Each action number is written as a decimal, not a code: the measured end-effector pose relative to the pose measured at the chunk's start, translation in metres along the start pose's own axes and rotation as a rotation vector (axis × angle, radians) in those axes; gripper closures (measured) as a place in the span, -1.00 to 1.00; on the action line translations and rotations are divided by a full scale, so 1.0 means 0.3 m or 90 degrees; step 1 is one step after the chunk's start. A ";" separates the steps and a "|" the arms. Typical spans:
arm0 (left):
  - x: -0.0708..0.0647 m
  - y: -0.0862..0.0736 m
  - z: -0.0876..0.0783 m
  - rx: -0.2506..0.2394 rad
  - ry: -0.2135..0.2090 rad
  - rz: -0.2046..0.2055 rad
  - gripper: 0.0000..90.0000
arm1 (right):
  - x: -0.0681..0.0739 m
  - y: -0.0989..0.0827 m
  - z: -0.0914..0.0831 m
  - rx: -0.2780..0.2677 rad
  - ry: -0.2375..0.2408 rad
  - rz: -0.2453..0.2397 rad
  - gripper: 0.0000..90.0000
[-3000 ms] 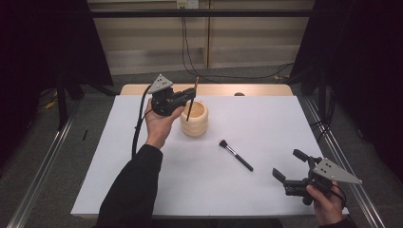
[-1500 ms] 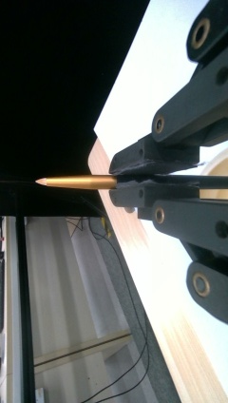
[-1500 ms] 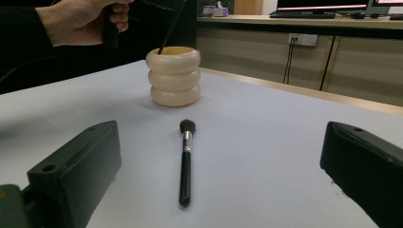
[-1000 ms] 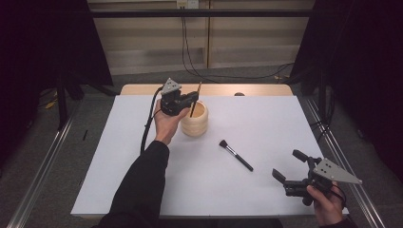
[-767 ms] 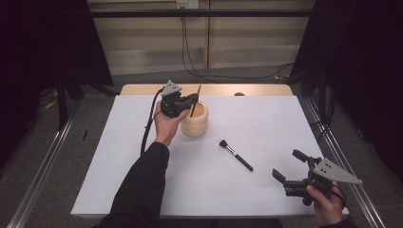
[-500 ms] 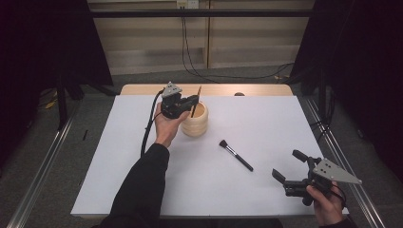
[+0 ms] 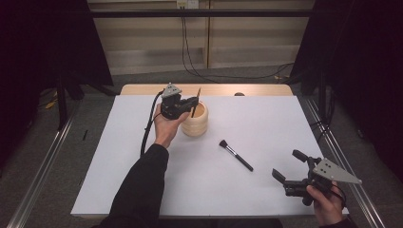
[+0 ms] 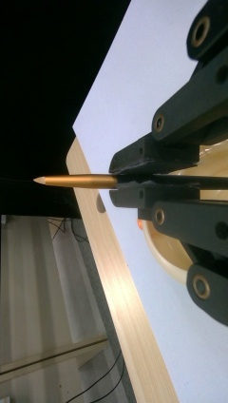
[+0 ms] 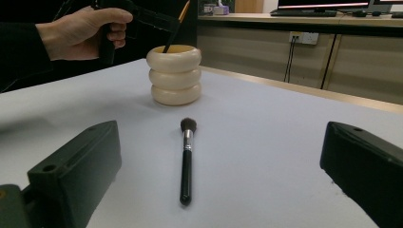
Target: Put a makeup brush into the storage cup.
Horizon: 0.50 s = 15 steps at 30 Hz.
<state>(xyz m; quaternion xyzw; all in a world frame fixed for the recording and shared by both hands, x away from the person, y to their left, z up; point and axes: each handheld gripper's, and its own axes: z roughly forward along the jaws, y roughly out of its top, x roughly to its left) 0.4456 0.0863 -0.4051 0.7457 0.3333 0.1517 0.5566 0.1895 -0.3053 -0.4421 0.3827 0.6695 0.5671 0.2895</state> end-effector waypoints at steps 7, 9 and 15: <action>-0.002 -0.003 0.006 -0.003 -0.007 -0.007 0.72 | 0.000 0.000 -0.001 0.003 0.003 0.003 -1.00; -0.003 -0.002 0.006 0.002 0.004 -0.007 0.64 | -0.002 0.000 0.000 0.001 0.002 -0.002 -1.00; -0.005 0.003 -0.001 0.003 0.014 -0.011 0.36 | 0.000 0.000 0.000 0.000 0.001 -0.001 -1.00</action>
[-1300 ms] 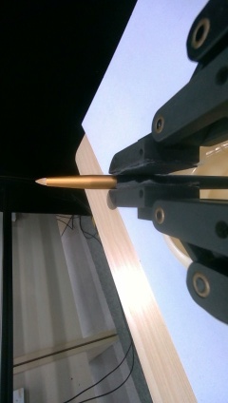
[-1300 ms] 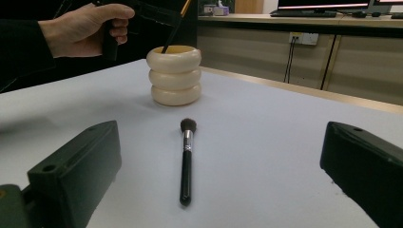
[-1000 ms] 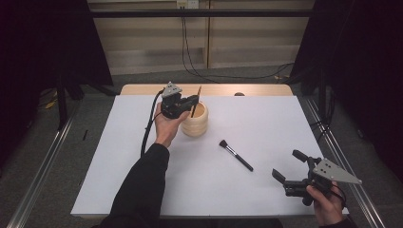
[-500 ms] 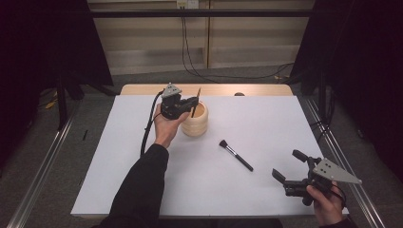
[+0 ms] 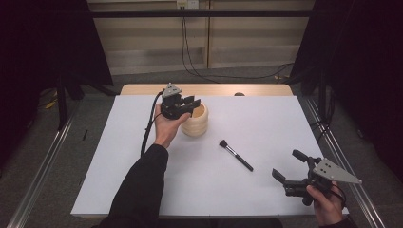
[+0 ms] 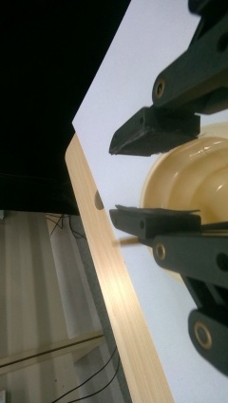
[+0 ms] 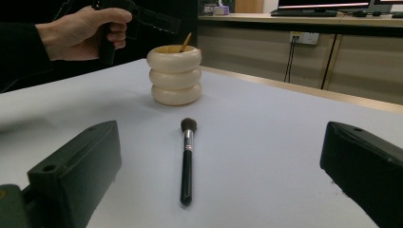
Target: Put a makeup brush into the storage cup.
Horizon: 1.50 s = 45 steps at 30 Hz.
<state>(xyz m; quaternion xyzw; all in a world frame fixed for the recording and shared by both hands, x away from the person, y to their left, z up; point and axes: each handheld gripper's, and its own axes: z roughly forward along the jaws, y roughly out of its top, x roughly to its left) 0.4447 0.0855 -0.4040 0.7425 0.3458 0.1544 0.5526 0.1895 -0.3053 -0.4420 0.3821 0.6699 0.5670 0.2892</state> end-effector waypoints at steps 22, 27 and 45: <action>-0.013 -0.007 -0.023 -0.007 0.023 0.013 -0.90 | -0.002 0.000 0.001 0.000 0.000 -0.005 -1.00; -0.013 -0.012 -0.040 -0.013 0.011 0.014 -0.95 | -0.001 0.000 0.002 0.000 0.000 -0.005 -1.00; -0.016 -0.037 -0.156 -0.029 0.036 0.009 -0.96 | -0.001 -0.002 0.002 0.002 -0.002 -0.004 -1.00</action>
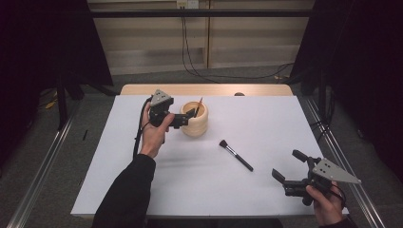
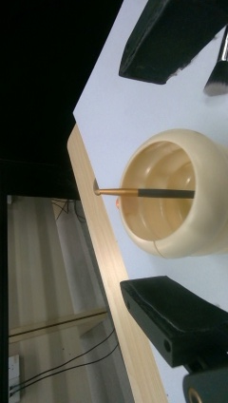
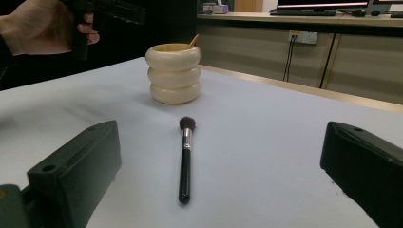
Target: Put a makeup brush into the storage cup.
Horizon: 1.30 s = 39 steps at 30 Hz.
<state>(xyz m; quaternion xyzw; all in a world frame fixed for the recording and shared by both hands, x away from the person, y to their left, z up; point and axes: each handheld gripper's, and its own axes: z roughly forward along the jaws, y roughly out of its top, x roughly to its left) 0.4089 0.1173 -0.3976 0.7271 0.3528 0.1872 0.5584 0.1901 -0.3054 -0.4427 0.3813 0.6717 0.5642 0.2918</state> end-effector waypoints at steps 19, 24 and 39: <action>-0.018 -0.038 -0.129 -0.032 0.009 0.024 -0.96 | 0.002 -0.001 0.001 0.002 -0.004 0.003 -1.00; -0.021 -0.069 -0.158 -0.034 0.019 0.019 -0.96 | 0.003 -0.001 0.002 0.004 -0.004 0.003 -1.00; -0.060 -0.095 -0.240 -0.039 0.011 0.034 -0.96 | 0.002 -0.001 -0.001 0.001 -0.006 0.001 -1.00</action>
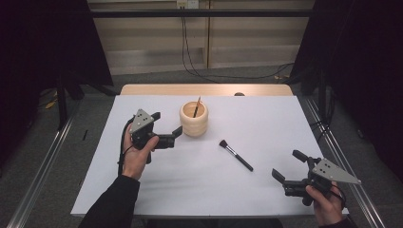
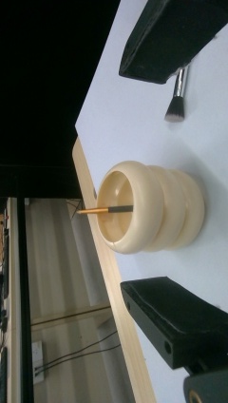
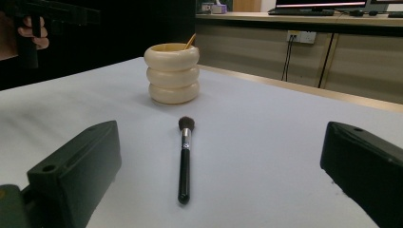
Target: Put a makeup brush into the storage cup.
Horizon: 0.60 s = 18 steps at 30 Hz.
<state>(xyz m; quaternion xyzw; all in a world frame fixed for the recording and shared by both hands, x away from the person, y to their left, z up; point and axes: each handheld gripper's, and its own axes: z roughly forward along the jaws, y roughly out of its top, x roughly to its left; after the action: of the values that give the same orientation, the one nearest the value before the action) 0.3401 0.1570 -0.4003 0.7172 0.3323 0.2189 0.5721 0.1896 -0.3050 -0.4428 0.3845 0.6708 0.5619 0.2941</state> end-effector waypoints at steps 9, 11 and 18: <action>-0.016 -0.009 -0.065 -0.005 0.021 0.009 -0.96 | 0.003 0.000 0.001 0.001 0.001 0.003 -1.00; -0.023 -0.012 -0.076 -0.004 0.013 0.007 -0.96 | 0.001 -0.001 0.003 0.002 0.000 0.003 -1.00; -0.044 -0.032 -0.121 -0.013 0.014 0.006 -0.96 | 0.000 0.000 0.001 0.001 0.002 0.003 -1.00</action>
<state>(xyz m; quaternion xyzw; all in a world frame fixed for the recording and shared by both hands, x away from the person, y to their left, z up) 0.3035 0.1731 -0.3997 0.7107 0.3329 0.2324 0.5745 0.1897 -0.3048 -0.4429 0.3849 0.6709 0.5628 0.2916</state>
